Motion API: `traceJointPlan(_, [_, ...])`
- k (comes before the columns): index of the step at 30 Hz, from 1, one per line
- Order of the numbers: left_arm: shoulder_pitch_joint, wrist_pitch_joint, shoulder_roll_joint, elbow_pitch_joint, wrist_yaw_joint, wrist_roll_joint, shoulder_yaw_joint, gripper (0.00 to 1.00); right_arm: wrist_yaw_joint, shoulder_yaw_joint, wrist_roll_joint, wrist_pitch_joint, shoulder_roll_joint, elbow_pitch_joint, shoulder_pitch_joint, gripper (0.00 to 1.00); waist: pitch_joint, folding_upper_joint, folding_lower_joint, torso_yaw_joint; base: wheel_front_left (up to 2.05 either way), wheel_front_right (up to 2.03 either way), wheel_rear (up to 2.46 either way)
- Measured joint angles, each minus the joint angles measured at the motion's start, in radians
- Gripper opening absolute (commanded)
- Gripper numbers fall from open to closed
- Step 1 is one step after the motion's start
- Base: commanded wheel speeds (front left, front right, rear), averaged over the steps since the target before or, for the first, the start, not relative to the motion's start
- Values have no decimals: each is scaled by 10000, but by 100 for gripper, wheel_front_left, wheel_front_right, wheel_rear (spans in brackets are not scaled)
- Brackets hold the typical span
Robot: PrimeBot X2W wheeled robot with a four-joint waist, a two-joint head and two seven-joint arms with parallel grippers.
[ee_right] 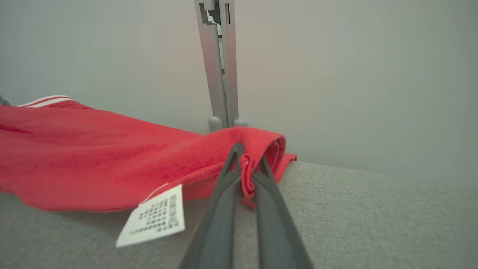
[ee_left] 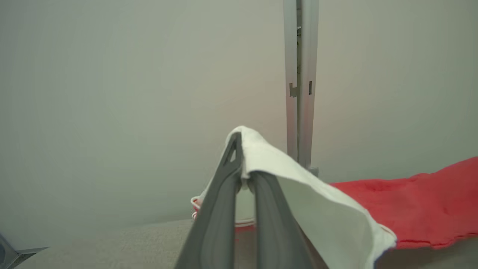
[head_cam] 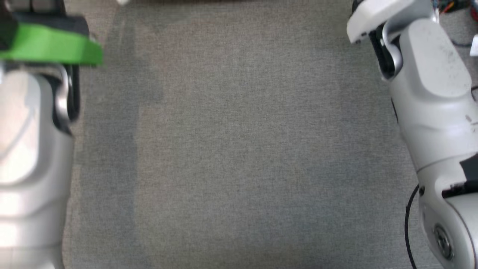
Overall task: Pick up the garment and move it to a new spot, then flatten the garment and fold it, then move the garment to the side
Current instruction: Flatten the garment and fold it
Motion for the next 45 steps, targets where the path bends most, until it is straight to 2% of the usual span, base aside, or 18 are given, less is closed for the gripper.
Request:
traceJointPlan(7, [3157,0,-316,-1802,23,197,675,0,0,184,1020,-10,-69,-1501,2165,0,-820,0,-1,-106,0,0,0])
traceJointPlan(14, [5763,0,-694,-3212,96,278,1152,0,0,286,1779,245,-261,-3664,4827,0,-1924,0,-1,-144,0,0,0])
traceJointPlan(22, [8464,56,-755,-4558,299,360,1122,0,0,-464,2127,1536,-159,-7208,8469,0,-3317,0,-2,-75,0,0,0])
traceJointPlan(26, [9570,491,-708,-5329,456,451,899,0,0,-945,2161,2339,0,-9030,10285,0,-3967,0,-2,6,0,0,0])
traceJointPlan(30, [10334,884,-681,-5877,556,491,732,0,0,-1097,2173,3129,58,-10305,11616,0,-4477,0,-2,91,0,0,0])
traceJointPlan(35, [10572,1197,-635,-5799,568,443,564,0,0,-1014,2688,3649,79,-10487,12303,0,-4751,0,-2,95,0,0,0])
traceJointPlan(45, [10216,1229,-539,-4401,314,414,309,0,0,-846,2573,3889,82,-8681,12043,0,-4387,0,-2,-86,0,0,0])
